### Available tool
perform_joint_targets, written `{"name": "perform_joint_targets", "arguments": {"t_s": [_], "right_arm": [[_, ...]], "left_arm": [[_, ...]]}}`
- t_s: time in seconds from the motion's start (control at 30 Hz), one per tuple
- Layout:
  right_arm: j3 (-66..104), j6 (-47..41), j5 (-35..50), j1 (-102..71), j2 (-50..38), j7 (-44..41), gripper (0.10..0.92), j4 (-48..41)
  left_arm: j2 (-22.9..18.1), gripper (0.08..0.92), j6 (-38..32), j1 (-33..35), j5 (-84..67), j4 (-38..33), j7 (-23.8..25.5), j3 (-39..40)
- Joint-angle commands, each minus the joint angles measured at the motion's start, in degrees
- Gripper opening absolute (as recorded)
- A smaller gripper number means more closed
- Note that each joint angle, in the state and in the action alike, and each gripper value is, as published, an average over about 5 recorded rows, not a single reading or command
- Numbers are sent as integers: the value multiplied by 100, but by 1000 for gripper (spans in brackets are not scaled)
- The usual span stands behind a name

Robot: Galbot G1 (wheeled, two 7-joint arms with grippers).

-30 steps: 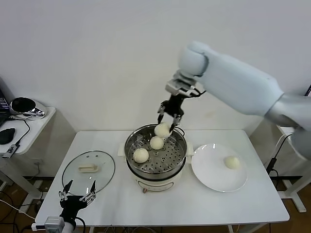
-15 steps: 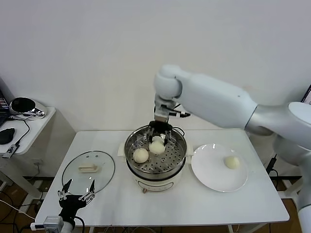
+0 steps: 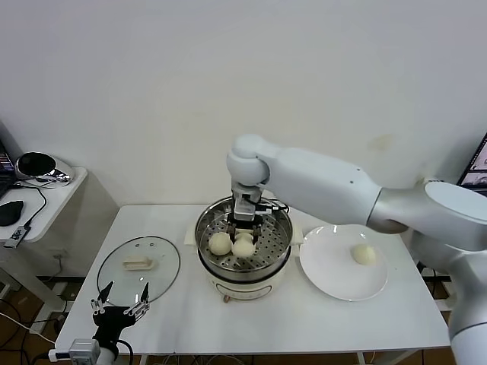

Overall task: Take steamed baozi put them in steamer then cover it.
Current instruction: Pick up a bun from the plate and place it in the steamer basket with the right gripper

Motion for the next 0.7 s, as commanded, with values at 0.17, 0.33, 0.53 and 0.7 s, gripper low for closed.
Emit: {"name": "perform_joint_targets", "arguments": {"t_s": [0.17, 0.33, 0.53, 0.7], "right_arm": [[21, -18, -267, -222, 32, 40, 518, 158], [34, -30, -340, -332, 45, 71, 518, 117], [44, -71, -419, -403, 37, 126, 550, 116], [46, -155, -371, -403, 3, 178, 677, 145]], "left_arm": [[-4, 823, -4, 1, -2, 12, -3, 15], [-7, 823, -4, 3, 2, 14, -5, 28], [0, 823, -4, 13, 0, 15, -6, 26], [-1, 823, -5, 19, 3, 21, -5, 39]]}}
